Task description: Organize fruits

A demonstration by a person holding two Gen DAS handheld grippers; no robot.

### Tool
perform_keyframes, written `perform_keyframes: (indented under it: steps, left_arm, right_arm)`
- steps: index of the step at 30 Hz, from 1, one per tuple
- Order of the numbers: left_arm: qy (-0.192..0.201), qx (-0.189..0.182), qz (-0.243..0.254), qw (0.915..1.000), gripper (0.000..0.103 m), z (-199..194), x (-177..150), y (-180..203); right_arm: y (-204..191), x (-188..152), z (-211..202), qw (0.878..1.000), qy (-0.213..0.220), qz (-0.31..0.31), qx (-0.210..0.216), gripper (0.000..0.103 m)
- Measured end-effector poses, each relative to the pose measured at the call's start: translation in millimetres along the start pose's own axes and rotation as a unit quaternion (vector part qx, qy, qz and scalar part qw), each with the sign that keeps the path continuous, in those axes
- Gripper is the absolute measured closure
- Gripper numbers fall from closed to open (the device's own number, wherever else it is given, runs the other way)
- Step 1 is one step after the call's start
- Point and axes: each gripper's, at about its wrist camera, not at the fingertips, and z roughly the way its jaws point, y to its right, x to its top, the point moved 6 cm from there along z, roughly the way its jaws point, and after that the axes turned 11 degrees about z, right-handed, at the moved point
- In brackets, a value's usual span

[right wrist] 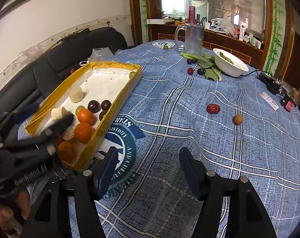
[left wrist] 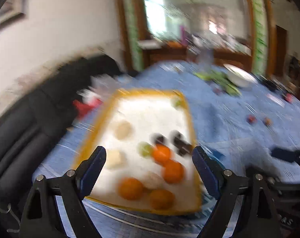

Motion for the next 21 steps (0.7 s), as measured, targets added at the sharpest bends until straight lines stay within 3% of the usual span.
perform_keyframes:
  steps: [2,4,6,7,9,13,21]
  left_arm:
    - [0.054,0.059,-0.040,0.9960,0.000,-22.8,6.8,-21.2]
    - [0.107,0.082,-0.085,0.9872,0.000,-47.0,11.7,-39.5]
    - [0.162,0.057,-0.121,0.9777,0.000,-66.5,15.9,-52.9]
    - [0.169,0.027,-0.133,0.9762,0.000,-69.7,14.1,-56.3]
    - [0.150,0.009,-0.143,0.9783,0.000,-66.2,14.4,-60.0]
    - [0.098,-0.002,-0.114,0.9887,0.000,-47.1,11.3,-56.4]
    - [0.026,-0.001,-0.126,0.9917,0.000,-24.7,-5.8,-56.0]
  right_arm:
    - [-0.7,0.3,-1.4,1.000,0.002,0.000,0.002,0.034]
    - [-2.1,0.4,-2.6,1.000,0.005,-0.002,0.002,0.034]
    - [-3.5,0.2,-3.1,1.000,0.007,-0.003,0.003,0.034]
    - [-4.5,0.0,-3.1,1.000,0.007,-0.002,0.004,0.034]
    - [-6.3,-0.8,-3.8,1.000,0.007,0.000,0.009,0.034]
    - [-12.8,-2.4,-4.4,1.000,0.008,-0.004,0.014,0.034]
    - [-33.3,-3.5,-5.4,0.999,0.011,-0.028,0.018,0.031]
